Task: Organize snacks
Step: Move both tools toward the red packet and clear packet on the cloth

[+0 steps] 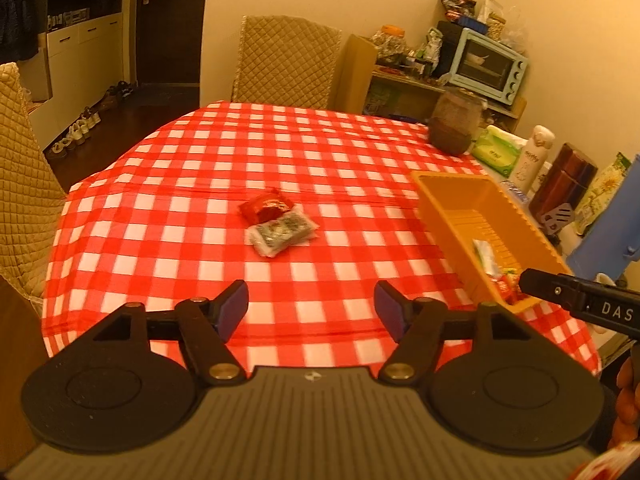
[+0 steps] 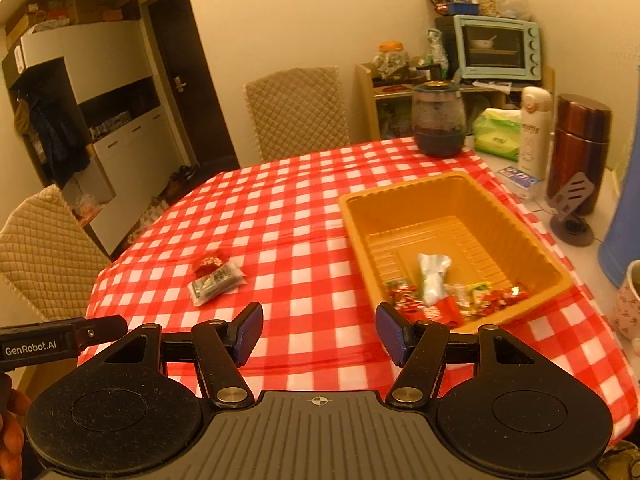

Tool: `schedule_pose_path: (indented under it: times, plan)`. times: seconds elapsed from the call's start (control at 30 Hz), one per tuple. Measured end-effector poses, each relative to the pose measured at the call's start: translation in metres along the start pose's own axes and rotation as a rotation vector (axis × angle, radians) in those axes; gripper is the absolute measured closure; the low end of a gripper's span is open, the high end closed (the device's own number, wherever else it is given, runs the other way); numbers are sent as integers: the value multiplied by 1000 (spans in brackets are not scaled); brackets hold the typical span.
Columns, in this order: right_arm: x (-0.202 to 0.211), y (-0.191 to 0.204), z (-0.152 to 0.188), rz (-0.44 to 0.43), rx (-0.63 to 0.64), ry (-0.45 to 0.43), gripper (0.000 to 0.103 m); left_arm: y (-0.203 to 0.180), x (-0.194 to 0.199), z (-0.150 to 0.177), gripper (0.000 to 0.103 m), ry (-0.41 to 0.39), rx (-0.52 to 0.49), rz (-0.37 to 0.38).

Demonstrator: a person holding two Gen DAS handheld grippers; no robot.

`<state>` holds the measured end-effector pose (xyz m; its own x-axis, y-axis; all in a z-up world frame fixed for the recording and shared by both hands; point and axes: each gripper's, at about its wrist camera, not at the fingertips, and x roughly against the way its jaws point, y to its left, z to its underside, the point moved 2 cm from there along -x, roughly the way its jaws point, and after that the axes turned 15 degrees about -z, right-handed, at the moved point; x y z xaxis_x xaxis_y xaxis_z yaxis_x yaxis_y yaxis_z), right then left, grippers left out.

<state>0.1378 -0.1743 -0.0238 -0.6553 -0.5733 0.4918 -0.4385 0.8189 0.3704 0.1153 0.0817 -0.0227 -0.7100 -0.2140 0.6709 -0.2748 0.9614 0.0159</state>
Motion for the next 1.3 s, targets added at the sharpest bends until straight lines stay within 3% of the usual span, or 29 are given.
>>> schedule_pose_path:
  times: [0.63, 1.0, 1.3]
  plan:
    - [-150, 35, -1, -34, -34, 98, 41, 64, -133, -45, 36, 7, -132, -115]
    - [-225, 46, 6, -62, -109, 99, 41, 92, -166, -48, 35, -19, 13, -89]
    - [-269, 49, 5, -52, -193, 74, 41, 104, -174, -53, 35, 0, 23, -125]
